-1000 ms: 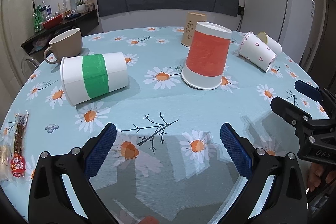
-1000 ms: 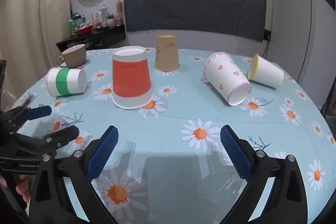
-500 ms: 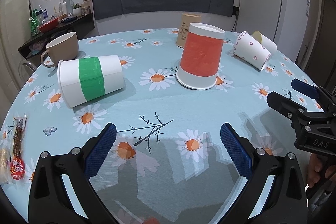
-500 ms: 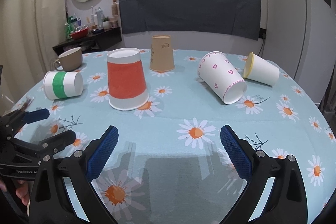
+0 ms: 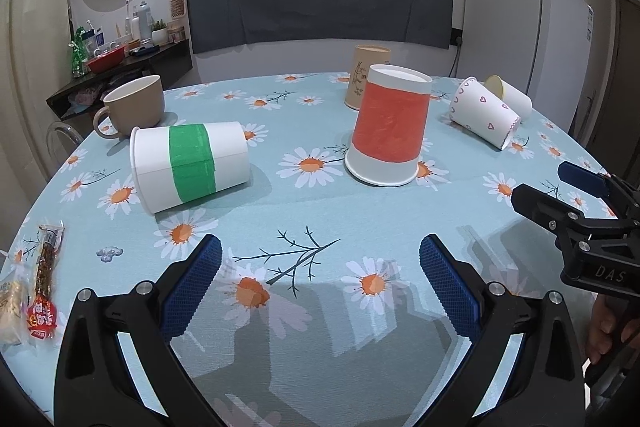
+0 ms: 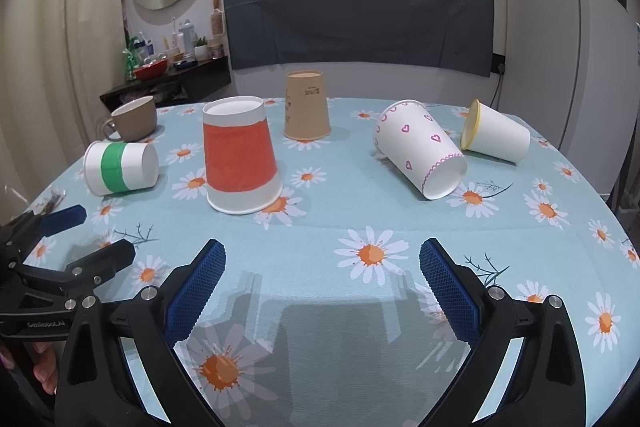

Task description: Flip cup upside down

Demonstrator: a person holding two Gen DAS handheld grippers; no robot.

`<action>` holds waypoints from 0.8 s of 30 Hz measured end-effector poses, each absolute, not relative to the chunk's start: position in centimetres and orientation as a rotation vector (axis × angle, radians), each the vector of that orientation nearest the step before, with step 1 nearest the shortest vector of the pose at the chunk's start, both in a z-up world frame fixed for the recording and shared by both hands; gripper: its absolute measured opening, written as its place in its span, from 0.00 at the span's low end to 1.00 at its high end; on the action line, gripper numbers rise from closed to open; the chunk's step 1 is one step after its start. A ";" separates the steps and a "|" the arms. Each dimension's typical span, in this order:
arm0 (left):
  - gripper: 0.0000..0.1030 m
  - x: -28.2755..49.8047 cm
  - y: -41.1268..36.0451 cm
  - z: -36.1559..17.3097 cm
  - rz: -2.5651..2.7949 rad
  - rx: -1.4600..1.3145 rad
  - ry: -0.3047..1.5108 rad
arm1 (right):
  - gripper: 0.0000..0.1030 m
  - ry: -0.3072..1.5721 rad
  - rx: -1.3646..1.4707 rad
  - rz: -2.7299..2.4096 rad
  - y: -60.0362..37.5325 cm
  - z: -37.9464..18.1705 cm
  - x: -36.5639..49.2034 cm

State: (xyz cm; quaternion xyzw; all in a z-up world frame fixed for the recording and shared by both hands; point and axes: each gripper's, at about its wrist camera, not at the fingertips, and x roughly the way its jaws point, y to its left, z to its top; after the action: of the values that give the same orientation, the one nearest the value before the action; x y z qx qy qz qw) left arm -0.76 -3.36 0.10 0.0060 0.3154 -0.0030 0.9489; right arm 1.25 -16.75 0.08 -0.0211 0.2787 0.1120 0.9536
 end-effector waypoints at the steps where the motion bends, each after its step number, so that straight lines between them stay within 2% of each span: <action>1: 0.94 -0.7 -3.5 0.1 -0.005 0.020 0.641 | 0.91 0.566 -0.042 0.229 -16.8 0.1 1.2; 24: 0.94 -0.3 -2.5 -0.2 -0.037 -0.048 0.669 | 0.91 0.580 -0.044 0.224 -16.5 0.0 1.4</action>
State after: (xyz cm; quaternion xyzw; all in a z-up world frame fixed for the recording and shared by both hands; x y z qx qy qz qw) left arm -0.33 -2.55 -0.18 -0.0236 0.3285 -0.0184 0.9440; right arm 1.44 -16.54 0.00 -0.0219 0.2854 0.1102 0.9518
